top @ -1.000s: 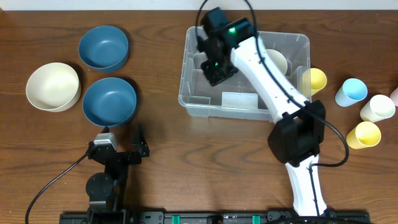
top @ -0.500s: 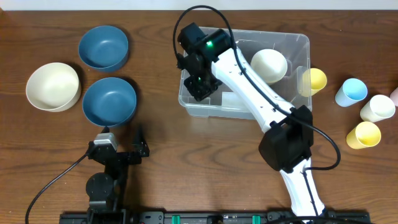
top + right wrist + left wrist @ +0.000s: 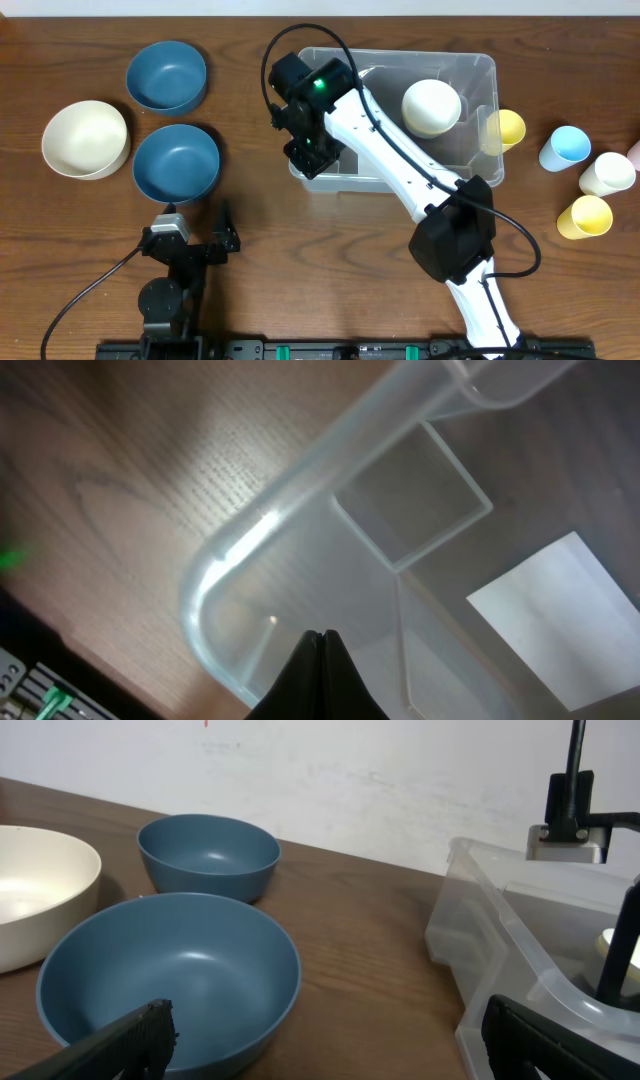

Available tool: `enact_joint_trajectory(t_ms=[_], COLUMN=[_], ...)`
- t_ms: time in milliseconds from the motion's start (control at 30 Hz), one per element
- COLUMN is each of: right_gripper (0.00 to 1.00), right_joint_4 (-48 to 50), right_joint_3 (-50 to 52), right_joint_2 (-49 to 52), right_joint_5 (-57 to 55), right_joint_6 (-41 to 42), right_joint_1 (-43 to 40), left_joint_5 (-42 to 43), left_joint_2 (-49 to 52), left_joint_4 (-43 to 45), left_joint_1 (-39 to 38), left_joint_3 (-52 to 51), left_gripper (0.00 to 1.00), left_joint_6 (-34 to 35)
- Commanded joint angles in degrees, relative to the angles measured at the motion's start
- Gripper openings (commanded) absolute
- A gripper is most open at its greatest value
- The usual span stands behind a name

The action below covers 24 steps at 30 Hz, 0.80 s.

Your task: Pack container

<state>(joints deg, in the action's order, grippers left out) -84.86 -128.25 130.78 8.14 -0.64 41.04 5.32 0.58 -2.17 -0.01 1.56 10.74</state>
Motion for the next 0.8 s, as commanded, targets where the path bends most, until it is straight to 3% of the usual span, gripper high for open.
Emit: enact_joint_trajectory(t_ms=[0, 300, 667, 767], right_gripper=[0.01, 0.01, 0.01, 0.09], right_joint_4=[-0.5, 0.7, 2.8, 0.8], right_joint_3=[-0.2, -0.2, -4.4, -7.8], right_joint_2=[-0.4, -0.4, -0.4, -0.4], right_joint_5=[0.7, -0.1, -4.1, -4.0], right_joint_6=[0.9, 1.0, 1.9, 2.7], right_joint_1=[1.3, 0.9, -7.0, -9.7], left_joint_5=[0.0, 0.0, 0.0, 0.0], left_joint_2=[-0.3, -0.3, -0.3, -0.3], left_joint_4=[-1.4, -1.4, -1.4, -1.4], left_joint_1=[0.1, 0.1, 0.1, 0.1], left_joint_3=[-1.3, -1.3, -1.3, -1.3], left_gripper=[0.98, 0.98, 0.98, 0.98], left_joint_6=[0.5, 0.5, 0.5, 0.5])
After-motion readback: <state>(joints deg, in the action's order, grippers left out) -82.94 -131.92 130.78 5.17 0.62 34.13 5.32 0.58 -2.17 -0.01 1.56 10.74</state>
